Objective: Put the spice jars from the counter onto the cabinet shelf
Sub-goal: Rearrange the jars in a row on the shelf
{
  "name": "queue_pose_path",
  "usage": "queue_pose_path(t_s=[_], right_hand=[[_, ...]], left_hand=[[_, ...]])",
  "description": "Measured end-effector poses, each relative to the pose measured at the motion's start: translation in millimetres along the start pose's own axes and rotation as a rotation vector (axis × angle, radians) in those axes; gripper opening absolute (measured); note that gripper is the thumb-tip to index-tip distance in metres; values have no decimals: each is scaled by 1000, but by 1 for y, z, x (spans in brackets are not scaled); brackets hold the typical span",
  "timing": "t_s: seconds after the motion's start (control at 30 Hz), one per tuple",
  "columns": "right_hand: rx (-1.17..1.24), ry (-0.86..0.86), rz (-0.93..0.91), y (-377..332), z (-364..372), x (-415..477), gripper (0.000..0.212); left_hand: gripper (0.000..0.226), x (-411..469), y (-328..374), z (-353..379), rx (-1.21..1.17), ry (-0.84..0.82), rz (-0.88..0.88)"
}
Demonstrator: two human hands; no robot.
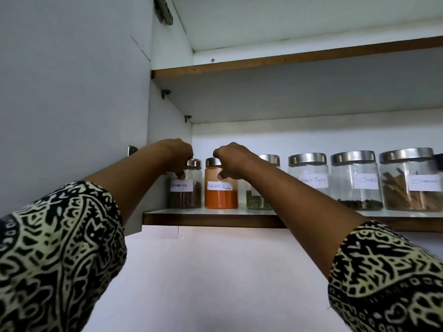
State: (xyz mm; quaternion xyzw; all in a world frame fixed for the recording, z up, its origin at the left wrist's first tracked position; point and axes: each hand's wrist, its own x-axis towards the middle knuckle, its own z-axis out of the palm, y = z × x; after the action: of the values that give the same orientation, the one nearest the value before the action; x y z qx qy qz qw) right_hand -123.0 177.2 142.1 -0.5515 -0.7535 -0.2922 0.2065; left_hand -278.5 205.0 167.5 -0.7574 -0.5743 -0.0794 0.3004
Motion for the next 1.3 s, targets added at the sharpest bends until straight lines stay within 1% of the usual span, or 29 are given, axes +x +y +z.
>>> queue_pose_path(t_s=[0.3,0.47,0.57,0.77,0.9,1.1,1.3], right_hand=[[-105,-74,52,0,20,43,53],[-192,-116,51,3,33,63,47],[-227,-136,62,6,37,72,40],[-227,-151,77,14,49,84,39],[-234,-162,88,18,54,89,36],[-216,-154,99,19,56,91,41],[-188,-185,121,13,49,82,35]], left_hand=[[47,40,0,20,-4,10,16],[47,62,3,33,6,18,23],[42,72,8,37,10,17,6],[41,90,10,48,11,18,2],[42,98,7,55,-2,49,9],[39,102,9,58,0,59,5],[44,90,17,52,46,6,-34]])
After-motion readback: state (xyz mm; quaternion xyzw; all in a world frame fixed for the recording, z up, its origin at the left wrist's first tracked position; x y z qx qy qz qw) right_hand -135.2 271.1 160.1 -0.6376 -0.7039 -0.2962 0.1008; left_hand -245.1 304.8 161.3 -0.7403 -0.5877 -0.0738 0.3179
